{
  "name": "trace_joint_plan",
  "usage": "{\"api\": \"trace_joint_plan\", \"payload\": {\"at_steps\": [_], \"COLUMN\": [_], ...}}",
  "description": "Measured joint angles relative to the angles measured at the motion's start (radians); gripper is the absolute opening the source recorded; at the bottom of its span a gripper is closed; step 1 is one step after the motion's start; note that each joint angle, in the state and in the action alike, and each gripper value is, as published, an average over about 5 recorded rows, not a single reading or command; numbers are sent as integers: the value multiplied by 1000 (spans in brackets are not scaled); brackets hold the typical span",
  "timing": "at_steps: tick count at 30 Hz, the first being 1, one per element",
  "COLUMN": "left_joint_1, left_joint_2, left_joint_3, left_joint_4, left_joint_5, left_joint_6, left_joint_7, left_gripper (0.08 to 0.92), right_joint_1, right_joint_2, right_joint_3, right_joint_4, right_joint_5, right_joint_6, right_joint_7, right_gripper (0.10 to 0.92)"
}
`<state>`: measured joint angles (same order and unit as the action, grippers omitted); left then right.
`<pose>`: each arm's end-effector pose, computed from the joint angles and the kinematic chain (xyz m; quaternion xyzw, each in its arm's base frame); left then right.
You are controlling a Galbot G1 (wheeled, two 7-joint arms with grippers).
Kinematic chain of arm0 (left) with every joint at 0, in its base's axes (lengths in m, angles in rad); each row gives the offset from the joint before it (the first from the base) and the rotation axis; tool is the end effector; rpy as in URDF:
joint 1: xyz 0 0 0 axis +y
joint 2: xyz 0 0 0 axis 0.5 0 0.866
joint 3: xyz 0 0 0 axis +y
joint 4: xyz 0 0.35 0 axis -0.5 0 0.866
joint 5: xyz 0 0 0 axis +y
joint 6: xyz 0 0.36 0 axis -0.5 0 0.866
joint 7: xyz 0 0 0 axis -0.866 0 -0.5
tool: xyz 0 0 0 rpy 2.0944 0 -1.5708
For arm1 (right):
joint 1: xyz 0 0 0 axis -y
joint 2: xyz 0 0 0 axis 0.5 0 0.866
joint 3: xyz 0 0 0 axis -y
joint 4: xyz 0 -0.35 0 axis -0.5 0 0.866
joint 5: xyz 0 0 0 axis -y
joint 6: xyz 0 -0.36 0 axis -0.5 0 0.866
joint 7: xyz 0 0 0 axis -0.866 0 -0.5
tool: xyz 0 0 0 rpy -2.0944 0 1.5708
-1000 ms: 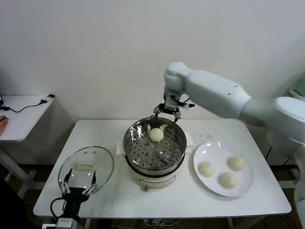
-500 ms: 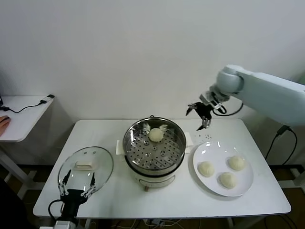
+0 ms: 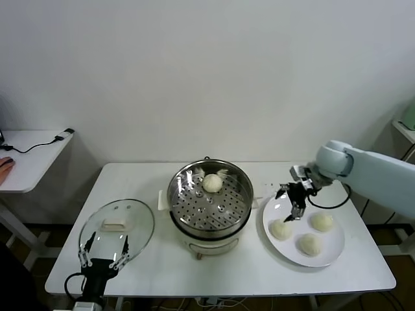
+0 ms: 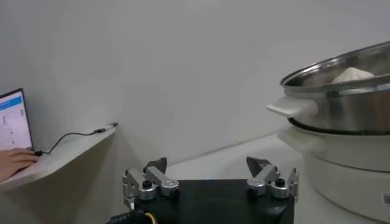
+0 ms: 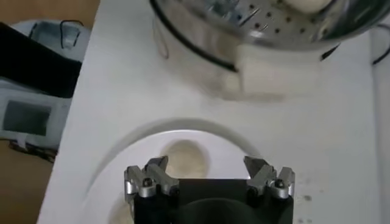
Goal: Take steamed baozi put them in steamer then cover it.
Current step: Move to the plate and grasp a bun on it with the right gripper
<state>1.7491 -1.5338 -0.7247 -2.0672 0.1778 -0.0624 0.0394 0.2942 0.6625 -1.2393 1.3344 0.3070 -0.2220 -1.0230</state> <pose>0.1232 0.0698 -0.3347 0.0390 -0.9832 -0.1598 0.0788 0.5087 -0.1311 -0.1874 0.5633 -0.5477 0.4725 0.3993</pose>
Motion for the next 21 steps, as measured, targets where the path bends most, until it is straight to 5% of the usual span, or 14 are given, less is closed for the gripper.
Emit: {"api": "trace_joint_plan", "payload": {"at_steps": [21], "left_joint_1": [-9], "left_joint_2": [0], "left_joint_3": [-6], "left_joint_4": [21], "left_joint_5": [-3], "left_joint_6": [-1], "left_joint_7": [-1], "left_gripper": [823], "right_joint_1": [-186], "right_joint_2": [80], "right_joint_3": [118], "right_joint_4": [-117], "right_joint_5": [-111], "right_joint_6": [-36], "right_joint_7": [26], "right_gripper": [791]}}
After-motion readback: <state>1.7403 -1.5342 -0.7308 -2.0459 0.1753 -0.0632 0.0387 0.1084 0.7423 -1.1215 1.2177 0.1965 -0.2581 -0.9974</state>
